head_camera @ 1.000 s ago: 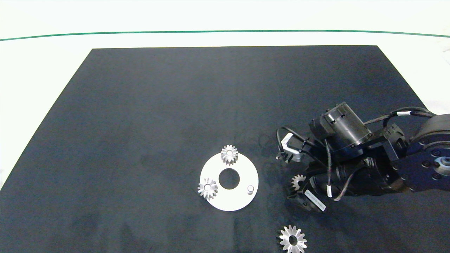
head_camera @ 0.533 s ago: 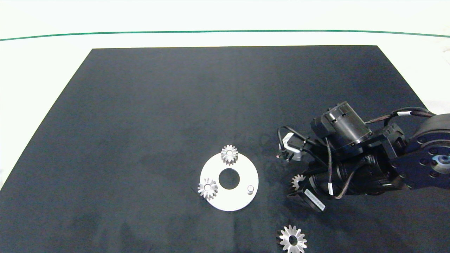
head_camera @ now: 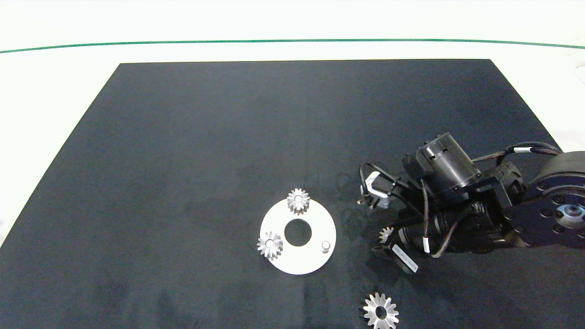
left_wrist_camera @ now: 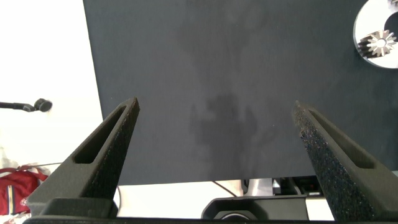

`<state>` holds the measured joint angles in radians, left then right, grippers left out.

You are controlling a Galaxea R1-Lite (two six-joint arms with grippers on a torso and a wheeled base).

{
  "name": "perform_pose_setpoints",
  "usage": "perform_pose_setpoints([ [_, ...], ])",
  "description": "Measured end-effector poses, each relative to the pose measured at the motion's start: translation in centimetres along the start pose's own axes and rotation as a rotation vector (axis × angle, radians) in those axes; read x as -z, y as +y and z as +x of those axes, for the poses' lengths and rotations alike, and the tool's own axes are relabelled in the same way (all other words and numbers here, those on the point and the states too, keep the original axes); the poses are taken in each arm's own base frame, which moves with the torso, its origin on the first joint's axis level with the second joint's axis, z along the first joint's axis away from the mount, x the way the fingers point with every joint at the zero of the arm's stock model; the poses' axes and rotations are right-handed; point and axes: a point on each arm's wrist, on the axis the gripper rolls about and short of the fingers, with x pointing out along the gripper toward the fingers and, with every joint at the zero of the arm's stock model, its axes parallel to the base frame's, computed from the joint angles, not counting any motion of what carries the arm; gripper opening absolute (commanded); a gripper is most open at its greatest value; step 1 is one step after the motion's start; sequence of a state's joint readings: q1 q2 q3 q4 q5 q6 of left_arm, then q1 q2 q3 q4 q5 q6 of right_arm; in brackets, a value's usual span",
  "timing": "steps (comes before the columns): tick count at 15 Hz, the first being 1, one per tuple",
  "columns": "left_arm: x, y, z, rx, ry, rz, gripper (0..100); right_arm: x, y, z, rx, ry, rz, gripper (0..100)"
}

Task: Remove an incorrectly installed larger gear and replace it with the correct smaller gear

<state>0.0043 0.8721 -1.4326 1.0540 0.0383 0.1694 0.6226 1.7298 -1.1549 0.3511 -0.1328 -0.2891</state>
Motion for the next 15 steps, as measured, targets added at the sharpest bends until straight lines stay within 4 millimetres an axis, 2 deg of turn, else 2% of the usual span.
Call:
perform_pose_setpoints([
  [10, 0.25, -0.03, -0.47, -0.002, -0.015, 0.002, 100, 0.42, 0.09, 0.22, 0.003, 0.015, -0.002, 29],
  [15, 0.30, -0.03, -0.49, -0.002, -0.014, 0.002, 100, 0.97, 0.19, 0.28, 0.006, 0.033, -0.006, 28],
])
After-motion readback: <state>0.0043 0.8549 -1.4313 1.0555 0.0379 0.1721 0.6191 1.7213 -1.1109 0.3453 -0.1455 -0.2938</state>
